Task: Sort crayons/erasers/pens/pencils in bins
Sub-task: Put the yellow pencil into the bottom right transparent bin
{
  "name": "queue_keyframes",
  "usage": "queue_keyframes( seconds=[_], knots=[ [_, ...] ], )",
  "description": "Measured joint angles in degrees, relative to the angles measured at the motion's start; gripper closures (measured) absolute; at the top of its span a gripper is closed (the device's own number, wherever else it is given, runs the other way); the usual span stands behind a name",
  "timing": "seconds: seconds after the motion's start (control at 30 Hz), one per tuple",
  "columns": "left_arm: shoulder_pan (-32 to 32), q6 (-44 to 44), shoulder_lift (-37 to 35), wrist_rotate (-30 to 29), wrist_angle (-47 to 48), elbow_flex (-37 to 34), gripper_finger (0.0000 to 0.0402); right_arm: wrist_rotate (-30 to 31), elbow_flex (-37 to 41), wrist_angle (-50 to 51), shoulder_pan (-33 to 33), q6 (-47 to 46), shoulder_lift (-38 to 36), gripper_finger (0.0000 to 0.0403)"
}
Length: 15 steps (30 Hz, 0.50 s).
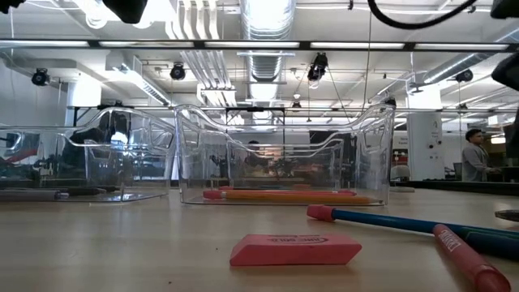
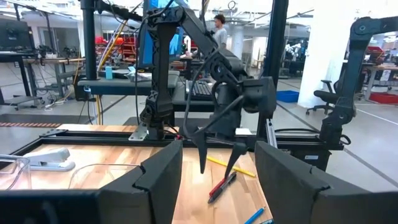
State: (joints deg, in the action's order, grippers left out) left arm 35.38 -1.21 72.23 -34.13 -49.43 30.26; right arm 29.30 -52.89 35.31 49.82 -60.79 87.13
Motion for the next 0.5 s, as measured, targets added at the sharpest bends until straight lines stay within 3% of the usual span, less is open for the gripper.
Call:
queue_keyframes(
  seconds=[0.17, 0.5],
  knots=[
    [0.0, 0.0, 0.0, 0.0, 0.04, 0.0, 0.0215, -1.97, 1.16, 0.39, 2.44, -2.41, 0.0, 0.017],
    [0.0, -0.13, 0.02, -0.28, 0.83, -0.07, 0.0215, -19.03, 0.79, 1.7, 6.56, -5.56, -0.02, 0.017]
  ],
)
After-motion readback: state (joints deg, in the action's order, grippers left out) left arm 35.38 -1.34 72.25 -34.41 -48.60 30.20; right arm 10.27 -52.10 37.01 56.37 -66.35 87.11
